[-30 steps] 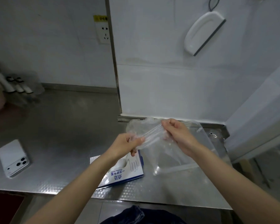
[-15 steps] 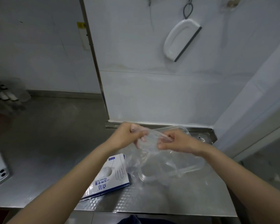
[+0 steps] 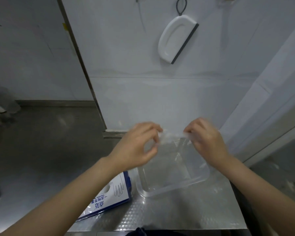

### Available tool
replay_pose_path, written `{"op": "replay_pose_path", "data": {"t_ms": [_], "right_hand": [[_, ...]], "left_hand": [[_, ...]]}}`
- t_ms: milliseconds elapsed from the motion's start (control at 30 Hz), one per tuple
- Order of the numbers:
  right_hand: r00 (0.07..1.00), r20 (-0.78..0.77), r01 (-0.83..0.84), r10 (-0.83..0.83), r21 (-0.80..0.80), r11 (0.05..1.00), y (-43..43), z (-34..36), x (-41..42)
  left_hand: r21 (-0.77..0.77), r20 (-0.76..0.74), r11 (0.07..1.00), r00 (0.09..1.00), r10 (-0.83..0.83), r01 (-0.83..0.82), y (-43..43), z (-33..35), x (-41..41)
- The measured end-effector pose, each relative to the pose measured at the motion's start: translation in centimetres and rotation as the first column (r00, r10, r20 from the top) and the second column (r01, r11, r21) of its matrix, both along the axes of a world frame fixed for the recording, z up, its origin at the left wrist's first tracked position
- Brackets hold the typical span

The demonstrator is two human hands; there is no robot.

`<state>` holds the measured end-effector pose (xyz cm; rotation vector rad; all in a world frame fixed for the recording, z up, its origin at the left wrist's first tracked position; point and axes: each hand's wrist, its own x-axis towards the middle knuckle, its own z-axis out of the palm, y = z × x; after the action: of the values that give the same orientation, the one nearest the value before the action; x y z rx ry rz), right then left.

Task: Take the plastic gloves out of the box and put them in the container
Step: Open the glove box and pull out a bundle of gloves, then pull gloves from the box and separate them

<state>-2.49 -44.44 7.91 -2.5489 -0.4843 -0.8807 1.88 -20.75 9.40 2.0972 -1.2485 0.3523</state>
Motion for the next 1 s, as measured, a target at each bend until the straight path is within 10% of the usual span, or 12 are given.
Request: {"op": "replay_pose_path", "data": {"t_ms": [100,267,467,600,767,1000], "right_hand": [[0.951,-0.296,-0.162,0.087,-0.240,0.957,-1.0,-3.8,-0.1],[0.689,-0.724,-0.341,0.015,-0.306,0.889,0.3,-8.8,1.6],[0.414,-0.893,-0.431,-0.176,-0.362,0.826,3.4,-12.3,3.1],[0.070,-0.977,-0.371,-0.200,-0.211,0.904,4.0,-11.9,3.6],[0.470,-0.879,-0.187,-0.083,-0.192,0.963,4.7,-11.9,4.0],[0.380,-0.855,-0.358,-0.353,-0.488,0.796,4.5,-14.1,3.3]], "left_hand": [[0.366,0.027,0.924,0.992,-0.126,0.107,0.2,-4.4,-0.5],[0.861,-0.030,0.506,0.998,-0.061,0.057,-2.0,-9.8,-0.1],[0.988,-0.132,0.092,0.986,0.101,0.123,-3.5,-11.9,0.8],[0.951,-0.304,0.150,0.909,0.285,0.271,-5.3,-12.0,1.2],[0.929,-0.289,0.335,0.877,0.384,0.159,-6.2,-12.9,0.4],[0.972,-0.112,0.233,0.901,0.418,0.013,-6.3,-14.8,-0.1]]}}
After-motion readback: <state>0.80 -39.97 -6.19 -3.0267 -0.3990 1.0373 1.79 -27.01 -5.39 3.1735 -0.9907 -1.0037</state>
